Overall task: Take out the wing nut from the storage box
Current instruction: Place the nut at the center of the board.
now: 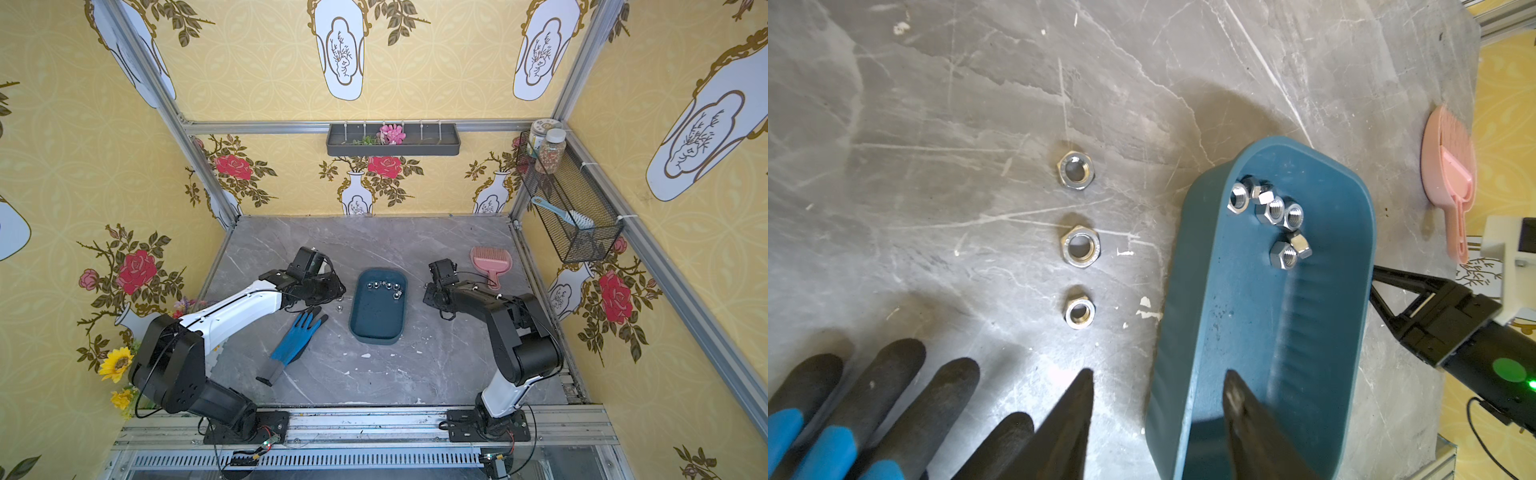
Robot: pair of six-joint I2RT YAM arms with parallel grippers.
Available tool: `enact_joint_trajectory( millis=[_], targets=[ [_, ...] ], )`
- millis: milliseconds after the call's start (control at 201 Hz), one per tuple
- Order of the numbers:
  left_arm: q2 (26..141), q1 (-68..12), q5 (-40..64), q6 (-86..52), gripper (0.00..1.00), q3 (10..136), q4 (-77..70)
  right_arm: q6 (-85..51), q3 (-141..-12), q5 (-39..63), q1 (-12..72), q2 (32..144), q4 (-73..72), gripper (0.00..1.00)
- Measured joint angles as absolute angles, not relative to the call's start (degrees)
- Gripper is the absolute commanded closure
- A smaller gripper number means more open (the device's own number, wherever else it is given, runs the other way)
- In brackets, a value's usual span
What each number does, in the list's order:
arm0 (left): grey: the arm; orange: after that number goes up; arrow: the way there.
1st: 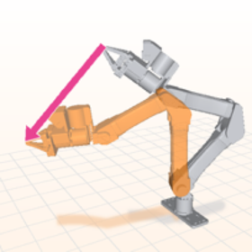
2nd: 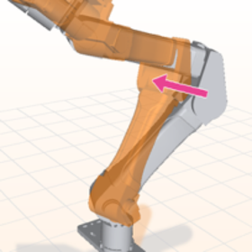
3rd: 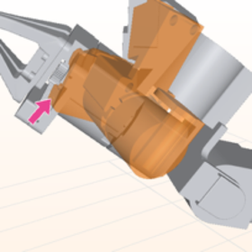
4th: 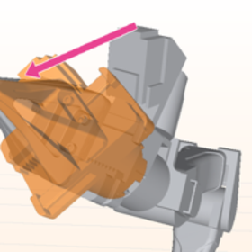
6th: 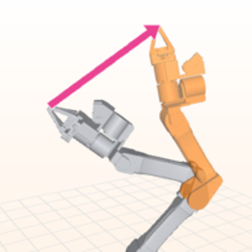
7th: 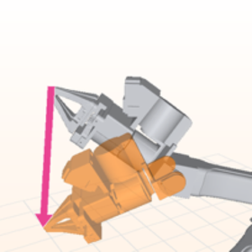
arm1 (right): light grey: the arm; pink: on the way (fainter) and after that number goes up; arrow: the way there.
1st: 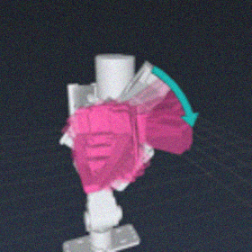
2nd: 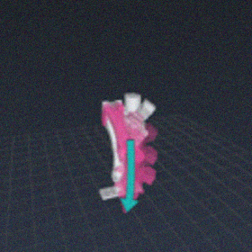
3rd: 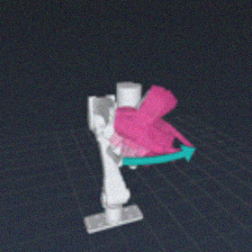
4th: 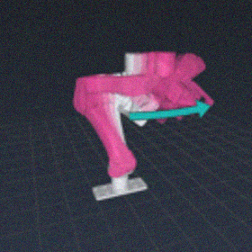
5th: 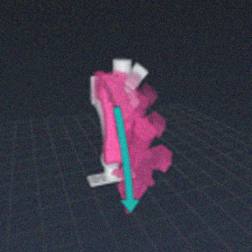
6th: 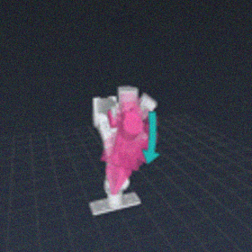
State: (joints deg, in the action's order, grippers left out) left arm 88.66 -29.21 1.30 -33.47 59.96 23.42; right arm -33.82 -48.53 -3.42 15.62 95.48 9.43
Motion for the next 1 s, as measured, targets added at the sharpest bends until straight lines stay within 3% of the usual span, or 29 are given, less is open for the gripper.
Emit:
enact_joint_trajectory(
  millis=[449, 768, 997],
  targets=[
    [88.8, -29.3, 1.5, -33.5, 0.47, 60.0, 23.4, -34.2, -48.4, -3.6, 15.6, 92.0, 9.5, 0.49],
    [88.8, -29.3, 2.2, -33.5, 0.42, 59.7, 22.6, -34.2, -45.6, -3.1, 15.6, 87.0, 8.6, 0.49],
    [89.9, -34.3, 2.2, -32.1, 0.41, 63.7, 22.5, -34.2, -44.2, -3.2, 15.6, 86.0, 7.7, 0.49]
  ],
)
